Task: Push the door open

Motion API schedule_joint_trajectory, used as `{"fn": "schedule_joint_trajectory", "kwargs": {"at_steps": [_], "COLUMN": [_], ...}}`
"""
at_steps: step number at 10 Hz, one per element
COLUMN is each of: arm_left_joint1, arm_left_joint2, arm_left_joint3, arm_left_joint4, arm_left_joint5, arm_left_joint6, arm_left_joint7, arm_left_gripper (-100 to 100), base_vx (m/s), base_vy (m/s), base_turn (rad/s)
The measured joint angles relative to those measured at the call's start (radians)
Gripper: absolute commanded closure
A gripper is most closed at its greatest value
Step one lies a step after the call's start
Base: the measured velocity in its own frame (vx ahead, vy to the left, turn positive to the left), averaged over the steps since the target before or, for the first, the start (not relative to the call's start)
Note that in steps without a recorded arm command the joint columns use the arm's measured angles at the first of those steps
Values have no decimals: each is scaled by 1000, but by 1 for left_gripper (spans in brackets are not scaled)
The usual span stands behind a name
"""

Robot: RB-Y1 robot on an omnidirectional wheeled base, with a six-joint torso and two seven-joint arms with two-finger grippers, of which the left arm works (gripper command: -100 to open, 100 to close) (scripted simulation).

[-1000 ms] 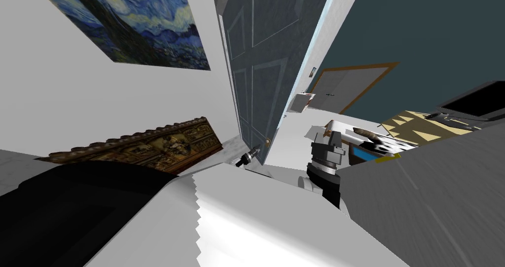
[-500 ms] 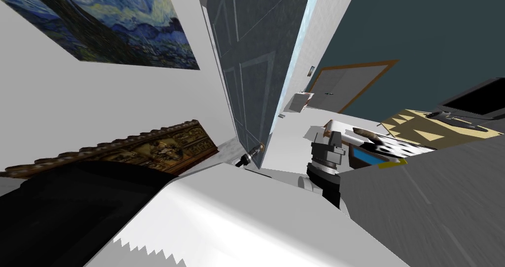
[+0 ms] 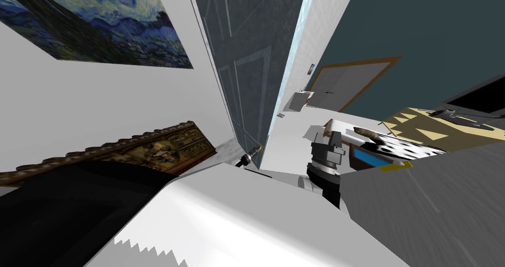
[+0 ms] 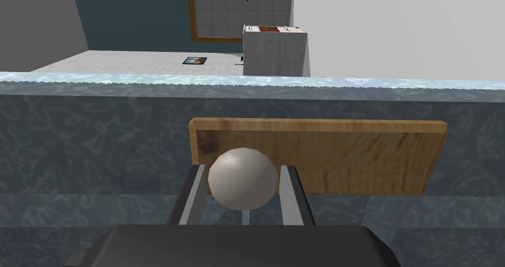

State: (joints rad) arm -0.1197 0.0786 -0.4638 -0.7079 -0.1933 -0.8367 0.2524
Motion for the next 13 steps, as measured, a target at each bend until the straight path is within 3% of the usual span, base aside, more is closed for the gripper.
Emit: {"fn": "schedule_joint_trajectory", "kwargs": {"at_steps": [4,5,8,11,13], "arm_left_joint1": [3,1,16,-9,0], "arm_left_joint2": [1,-1,7,-5,0], "arm_left_joint3": [-1,4,17,50,68], "arm_left_joint4": [2,15,-4,37,15], "arm_left_joint5": [0,0,0,8,9], "arm_left_joint6": [2,0,15,-2,16], "arm_left_joint7": [0,-3,-5,-21,-24], "arm_left_gripper": [100,100,100,100,100], "base_vx": [15,114,138,147,133], "base_vy": [-16,-118,-143,-154,-157], "base_turn": [12,50,41,62,72]}}
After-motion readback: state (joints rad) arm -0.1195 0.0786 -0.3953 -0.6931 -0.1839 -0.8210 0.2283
